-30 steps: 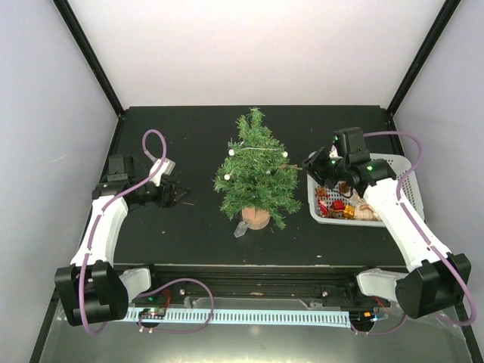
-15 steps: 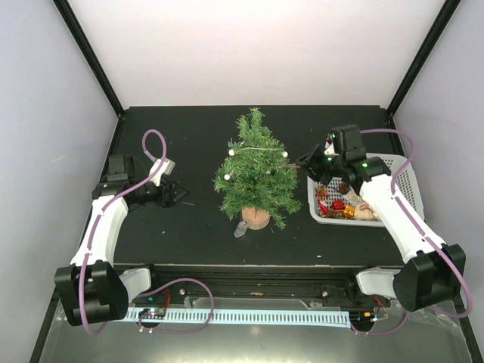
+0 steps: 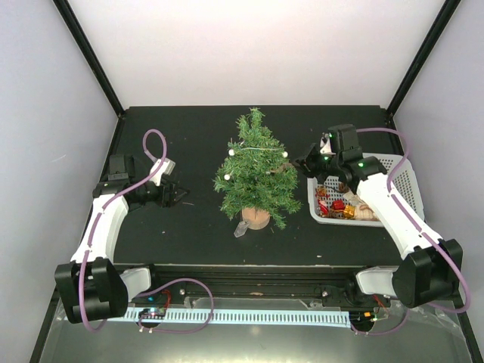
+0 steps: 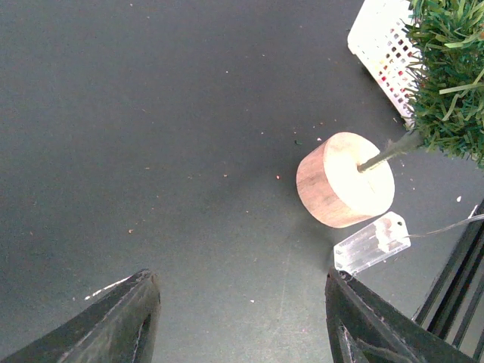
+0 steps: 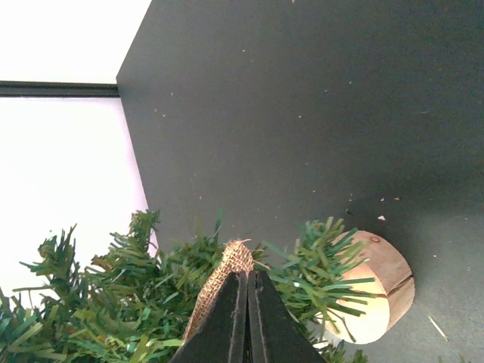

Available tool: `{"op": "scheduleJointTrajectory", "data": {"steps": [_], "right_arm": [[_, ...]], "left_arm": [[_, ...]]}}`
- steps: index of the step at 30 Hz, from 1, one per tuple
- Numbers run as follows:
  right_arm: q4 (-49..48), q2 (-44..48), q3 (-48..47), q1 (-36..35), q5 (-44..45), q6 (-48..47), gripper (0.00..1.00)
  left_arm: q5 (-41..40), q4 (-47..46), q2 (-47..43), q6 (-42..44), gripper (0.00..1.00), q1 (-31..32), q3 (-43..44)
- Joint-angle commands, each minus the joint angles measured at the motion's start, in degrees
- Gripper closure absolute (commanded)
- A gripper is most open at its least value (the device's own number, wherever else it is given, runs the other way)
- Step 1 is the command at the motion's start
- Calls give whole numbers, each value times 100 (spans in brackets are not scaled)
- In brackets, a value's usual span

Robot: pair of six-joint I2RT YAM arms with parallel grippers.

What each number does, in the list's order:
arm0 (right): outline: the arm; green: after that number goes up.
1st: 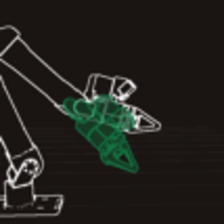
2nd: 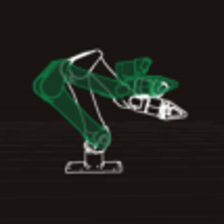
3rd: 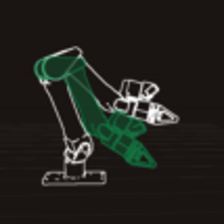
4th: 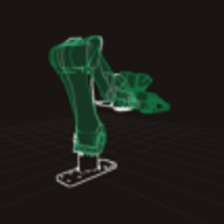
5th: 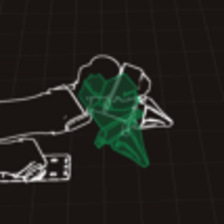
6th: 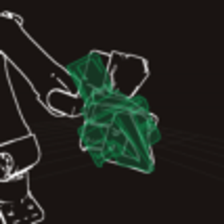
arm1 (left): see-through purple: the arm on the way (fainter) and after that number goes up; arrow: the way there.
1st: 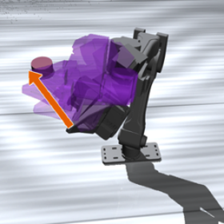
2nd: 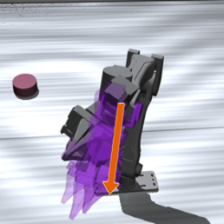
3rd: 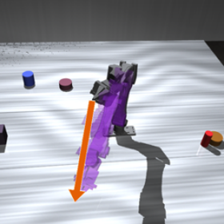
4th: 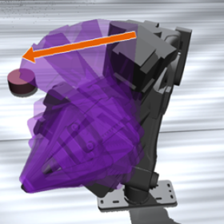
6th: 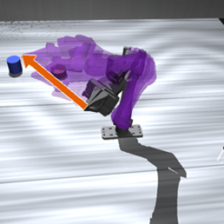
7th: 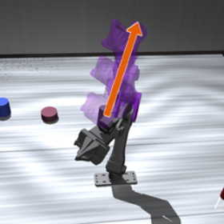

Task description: Decorate the small christmas tree

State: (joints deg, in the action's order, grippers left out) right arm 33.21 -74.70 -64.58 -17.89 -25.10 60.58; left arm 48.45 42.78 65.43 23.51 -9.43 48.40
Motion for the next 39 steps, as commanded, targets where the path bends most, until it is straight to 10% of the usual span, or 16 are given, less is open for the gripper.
{"op": "scheduleJointTrajectory", "data": {"steps": [1, 39], "right_arm": [[-252, 41, -46, -132, -178, 67, 97], [200, 341, -125, -3, 148, -295, 74]], "left_arm": [[52, -57, 52, 15, 39, -50, 82], [24, -49, -59, -22, 39, -55, 93]]}}
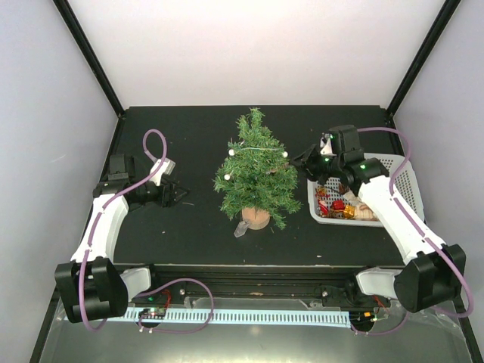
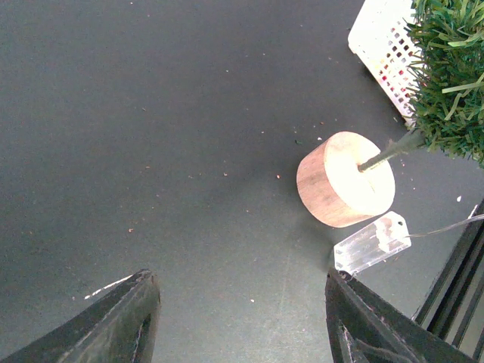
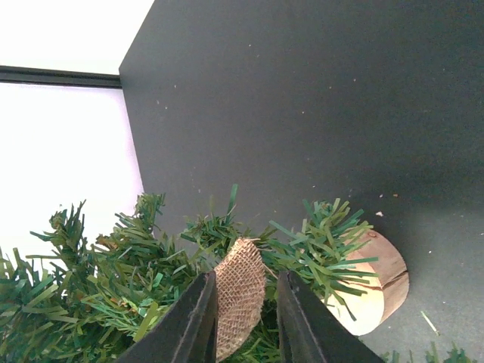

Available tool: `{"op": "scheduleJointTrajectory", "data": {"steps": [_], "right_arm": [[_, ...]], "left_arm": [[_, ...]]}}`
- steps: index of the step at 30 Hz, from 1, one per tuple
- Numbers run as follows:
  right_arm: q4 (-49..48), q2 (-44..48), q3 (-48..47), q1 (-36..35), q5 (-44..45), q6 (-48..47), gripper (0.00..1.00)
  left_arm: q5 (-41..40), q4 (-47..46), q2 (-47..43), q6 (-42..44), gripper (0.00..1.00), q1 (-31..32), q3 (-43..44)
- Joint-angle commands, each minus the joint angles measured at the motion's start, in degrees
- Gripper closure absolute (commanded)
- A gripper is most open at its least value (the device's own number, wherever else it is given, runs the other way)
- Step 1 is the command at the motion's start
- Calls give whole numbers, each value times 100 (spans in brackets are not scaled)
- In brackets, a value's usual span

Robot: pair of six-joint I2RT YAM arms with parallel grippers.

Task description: Decorate the small christmas tree

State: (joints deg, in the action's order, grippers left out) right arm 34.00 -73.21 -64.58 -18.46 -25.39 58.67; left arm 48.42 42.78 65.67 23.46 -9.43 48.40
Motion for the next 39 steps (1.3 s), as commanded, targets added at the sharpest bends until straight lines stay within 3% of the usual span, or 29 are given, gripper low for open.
{"op": "scheduleJointTrajectory", "data": {"steps": [1, 9, 19, 28, 39], "right_arm": [[134, 212, -119, 65, 201, -110, 74], [377, 316, -22, 291, 439, -309, 64], [1614, 62, -247, 1461, 2002, -1372, 56], [1203, -736, -14, 2107, 2193, -1491, 56], [758, -2017, -126, 2158, 2349, -1437, 52]], "left_arm": [[19, -51, -86, -17, 39, -53, 91], [22, -50, -80, -17, 39, -55, 96], [-23, 19, 216, -29, 39, -13, 320], [44, 115, 736, -36, 40, 95, 865], [47, 80, 623, -27, 40, 169, 732]]}}
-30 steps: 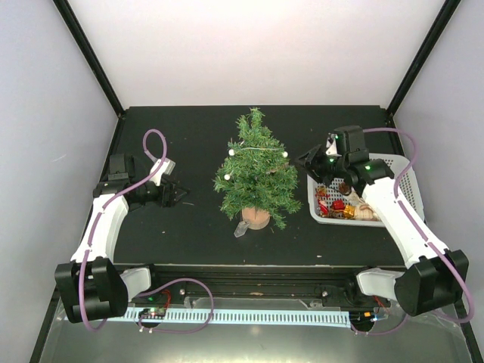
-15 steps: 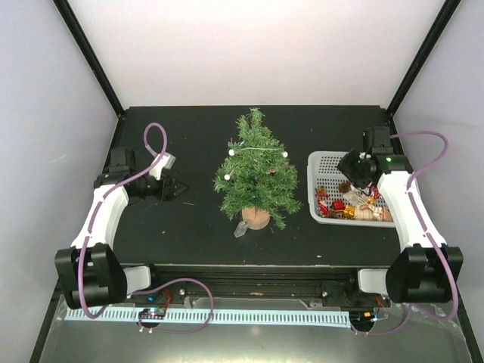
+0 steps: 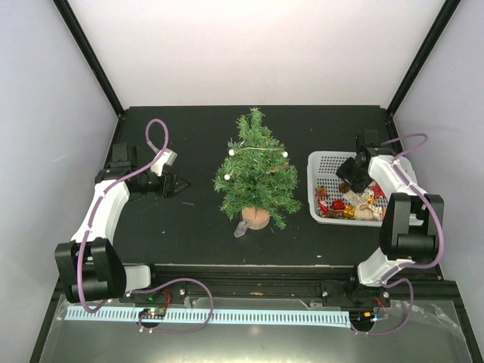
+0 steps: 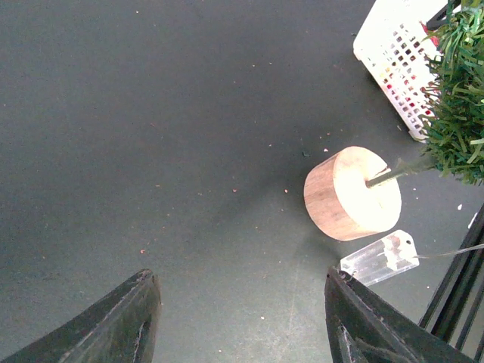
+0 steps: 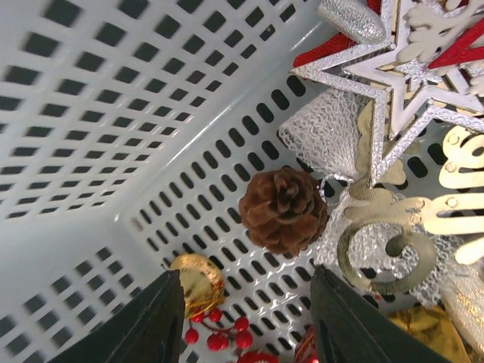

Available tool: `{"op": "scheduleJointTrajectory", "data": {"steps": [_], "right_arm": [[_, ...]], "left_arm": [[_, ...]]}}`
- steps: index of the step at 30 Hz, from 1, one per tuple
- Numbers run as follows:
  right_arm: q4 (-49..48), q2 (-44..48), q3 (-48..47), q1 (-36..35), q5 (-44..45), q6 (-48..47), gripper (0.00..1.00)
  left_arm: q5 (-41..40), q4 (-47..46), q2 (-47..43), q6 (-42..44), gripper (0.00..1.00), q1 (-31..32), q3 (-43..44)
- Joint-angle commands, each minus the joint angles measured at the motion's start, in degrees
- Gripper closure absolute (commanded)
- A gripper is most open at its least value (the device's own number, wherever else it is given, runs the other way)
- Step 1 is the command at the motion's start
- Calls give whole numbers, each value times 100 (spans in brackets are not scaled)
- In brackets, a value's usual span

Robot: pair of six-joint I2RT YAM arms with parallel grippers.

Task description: Decorate the small christmas tree

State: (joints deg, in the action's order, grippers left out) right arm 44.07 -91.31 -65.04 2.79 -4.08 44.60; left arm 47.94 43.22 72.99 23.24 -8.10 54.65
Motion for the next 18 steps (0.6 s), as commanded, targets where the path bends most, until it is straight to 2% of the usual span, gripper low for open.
{"op": "scheduleJointTrajectory", "data": {"steps": [1, 18], "right_arm": [[-257, -264, -99, 39, 249, -29, 52], [-491, -742, -33, 223, 335, -13, 52]], "left_arm": [[99, 46, -110, -7, 40, 35, 117], [281, 53, -136, -5, 39, 36, 77]]}}
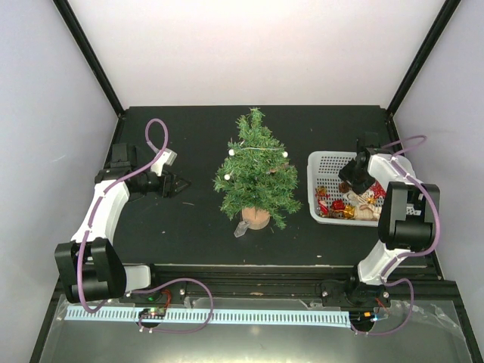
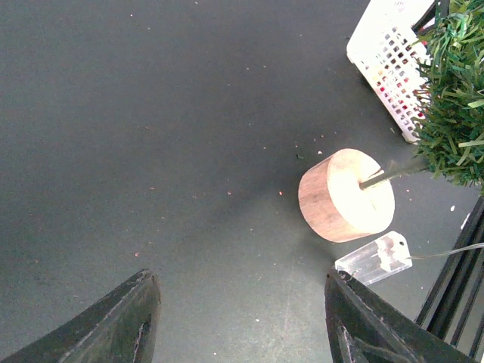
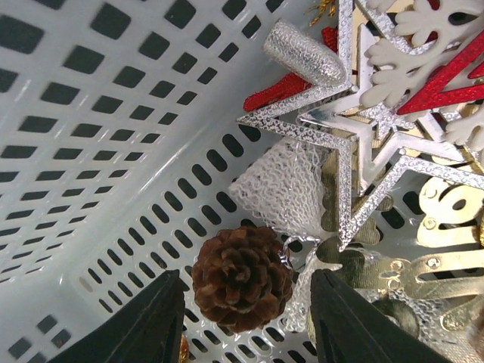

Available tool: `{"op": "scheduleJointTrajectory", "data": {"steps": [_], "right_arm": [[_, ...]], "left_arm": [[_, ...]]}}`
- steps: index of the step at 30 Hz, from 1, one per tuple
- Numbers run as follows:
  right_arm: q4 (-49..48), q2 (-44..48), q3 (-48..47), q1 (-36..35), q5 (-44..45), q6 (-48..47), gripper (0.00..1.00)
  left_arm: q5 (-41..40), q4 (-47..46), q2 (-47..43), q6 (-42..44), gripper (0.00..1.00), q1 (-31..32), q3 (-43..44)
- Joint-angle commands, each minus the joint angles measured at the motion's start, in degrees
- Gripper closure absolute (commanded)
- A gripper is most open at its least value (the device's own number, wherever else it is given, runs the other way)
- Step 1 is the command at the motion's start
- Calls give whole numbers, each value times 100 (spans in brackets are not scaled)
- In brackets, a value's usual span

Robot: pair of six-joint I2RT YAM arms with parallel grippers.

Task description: Decorate the small christmas tree

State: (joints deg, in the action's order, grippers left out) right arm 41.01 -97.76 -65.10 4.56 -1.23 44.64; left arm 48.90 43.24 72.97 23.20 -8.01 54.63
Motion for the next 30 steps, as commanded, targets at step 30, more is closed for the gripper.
{"op": "scheduleJointTrajectory", "data": {"steps": [30], "right_arm": [[-611, -35, 452, 34, -327, -194, 51]], "left_arm": [[229, 19, -187, 18, 40, 23, -5]]}}
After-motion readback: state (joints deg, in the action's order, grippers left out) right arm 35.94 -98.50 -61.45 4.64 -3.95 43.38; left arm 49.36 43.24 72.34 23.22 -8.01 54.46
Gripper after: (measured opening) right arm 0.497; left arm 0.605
